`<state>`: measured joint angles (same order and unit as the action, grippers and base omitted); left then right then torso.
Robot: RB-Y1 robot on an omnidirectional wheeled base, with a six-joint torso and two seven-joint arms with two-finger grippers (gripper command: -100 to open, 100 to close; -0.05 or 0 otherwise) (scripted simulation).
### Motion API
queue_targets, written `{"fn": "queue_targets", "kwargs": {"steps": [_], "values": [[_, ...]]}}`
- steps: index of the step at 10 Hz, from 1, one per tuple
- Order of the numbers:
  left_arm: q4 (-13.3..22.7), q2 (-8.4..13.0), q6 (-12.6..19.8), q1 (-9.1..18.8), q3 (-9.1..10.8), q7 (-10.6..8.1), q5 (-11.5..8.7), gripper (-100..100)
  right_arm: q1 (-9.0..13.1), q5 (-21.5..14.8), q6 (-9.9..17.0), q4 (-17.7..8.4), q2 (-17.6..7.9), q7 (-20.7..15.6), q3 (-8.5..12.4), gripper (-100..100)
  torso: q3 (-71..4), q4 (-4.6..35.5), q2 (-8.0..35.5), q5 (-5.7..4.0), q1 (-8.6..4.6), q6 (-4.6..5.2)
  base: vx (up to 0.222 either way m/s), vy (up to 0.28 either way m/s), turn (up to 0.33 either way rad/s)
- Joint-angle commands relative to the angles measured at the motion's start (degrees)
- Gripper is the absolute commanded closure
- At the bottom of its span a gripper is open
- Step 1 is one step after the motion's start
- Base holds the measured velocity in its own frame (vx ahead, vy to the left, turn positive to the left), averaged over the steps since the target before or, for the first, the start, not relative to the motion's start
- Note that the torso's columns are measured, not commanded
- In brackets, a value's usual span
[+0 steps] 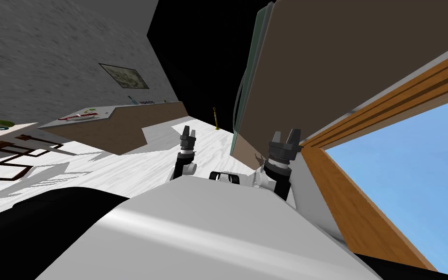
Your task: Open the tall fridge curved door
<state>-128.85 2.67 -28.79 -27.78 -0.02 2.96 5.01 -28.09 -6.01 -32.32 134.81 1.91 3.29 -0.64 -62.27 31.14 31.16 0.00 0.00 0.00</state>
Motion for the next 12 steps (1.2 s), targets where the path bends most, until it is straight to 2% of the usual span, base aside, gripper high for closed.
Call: {"fn": "queue_targets", "kwargs": {"steps": [1, 2, 4, 7, 12], "values": [[0.0, 0.0, 0.0, 0.0, 0.0, 0.0, 0.0, 0, 0.0, 0.0, 0.0, 0.0, 0.0, 0.0, 0.0, 0, -8.46, 4.23, 4.23, 0.0, 0.0, 0.0, 0.0, 0.0, 0.0], [0.0, 0.0, 0.0, 0.0, 0.0, 0.0, 0.0, 0, -0.38, -0.05, 0.15, 0.21, -2.46, -0.43, 0.38, -100, -16.92, 8.46, 8.46, 0.0, 0.0, 0.0, 0.026, 0.01, -0.01], [0.03, 0.0, 0.01, -0.01, 0.0, 0.0, 0.0, 0, -1.3, -0.19, 0.53, 0.61, -5.72, -1.46, 1.29, -100, -22.06, 10.88, 10.8, 0.02, 0.07, 0.0, 0.056, 0.034, -0.019], [0.02, -0.01, 0.0, -0.02, 0.0, 0.0, 0.0, 0, -3.64, -0.53, 1.43, 1.45, -9.34, -4.06, 3.6, -100, -22.38, 11.1, 10.99, 0.01, 0.04, 0.0, 0.114, 0.056, -0.032], [0.02, -0.01, 0.0, -0.03, -0.01, 0.0, 0.0, 0, -9.69, -1.41, 3.55, 3.31, -12.63, -10.61, 9.42, -100, -22.28, 11.15, 11.15, 0.01, 0.03, 0.0, 0.175, 0.09, -0.048]]}}
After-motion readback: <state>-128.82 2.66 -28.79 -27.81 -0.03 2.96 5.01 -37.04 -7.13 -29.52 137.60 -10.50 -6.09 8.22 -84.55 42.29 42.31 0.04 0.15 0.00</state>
